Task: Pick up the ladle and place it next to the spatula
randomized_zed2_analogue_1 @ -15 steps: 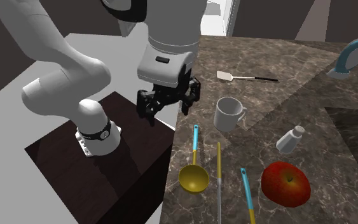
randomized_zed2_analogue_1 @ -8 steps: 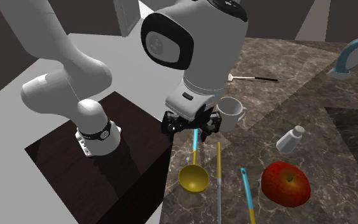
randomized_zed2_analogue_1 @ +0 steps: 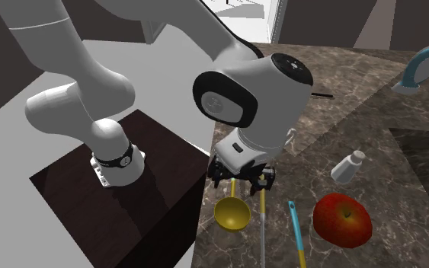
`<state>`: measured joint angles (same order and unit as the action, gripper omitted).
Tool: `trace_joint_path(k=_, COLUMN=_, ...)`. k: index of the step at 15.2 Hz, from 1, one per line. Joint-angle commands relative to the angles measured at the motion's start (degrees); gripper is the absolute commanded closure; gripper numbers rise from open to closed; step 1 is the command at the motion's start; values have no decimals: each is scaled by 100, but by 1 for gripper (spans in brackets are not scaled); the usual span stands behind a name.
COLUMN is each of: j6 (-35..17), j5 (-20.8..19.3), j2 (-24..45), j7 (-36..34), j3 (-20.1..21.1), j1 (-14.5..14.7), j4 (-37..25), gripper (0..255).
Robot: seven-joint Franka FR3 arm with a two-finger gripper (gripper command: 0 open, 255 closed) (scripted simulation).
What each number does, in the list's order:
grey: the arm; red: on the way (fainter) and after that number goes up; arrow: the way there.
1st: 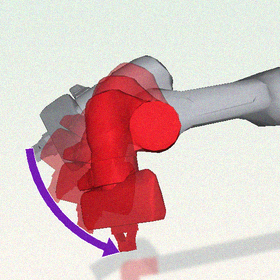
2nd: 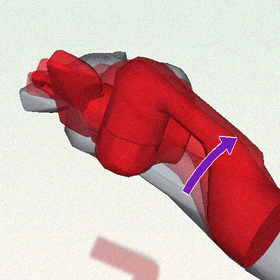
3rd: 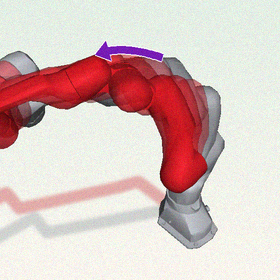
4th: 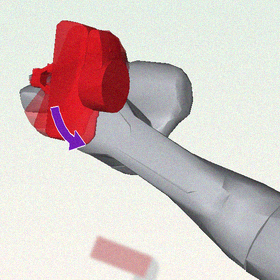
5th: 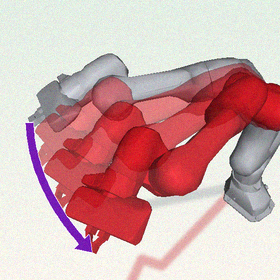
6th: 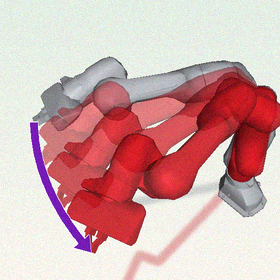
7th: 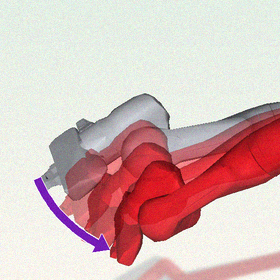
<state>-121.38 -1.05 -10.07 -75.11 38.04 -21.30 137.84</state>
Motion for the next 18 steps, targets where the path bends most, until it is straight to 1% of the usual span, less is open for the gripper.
trace_joint_path(k=1, j6=-174, j5=-68, j2=97, j7=-80, j3=24, j1=-21, j4=95, gripper=0)
trace_joint_path(k=4, j6=-386, j5=-160, j2=218, j7=-150, j3=43, j1=-48, j4=212, gripper=0)
trace_joint_path(k=12, j6=-385, j5=-160, j2=218, j7=-150, j3=43, j1=-47, j4=211, gripper=0)
trace_joint_path(k=13, j6=-385, j5=-160, j2=218, j7=-150, j3=43, j1=-47, j4=211, gripper=255)
trace_joint_path(k=18, j6=-382, j5=-155, j2=211, j7=-147, j3=42, j1=-46, j4=213, gripper=255)
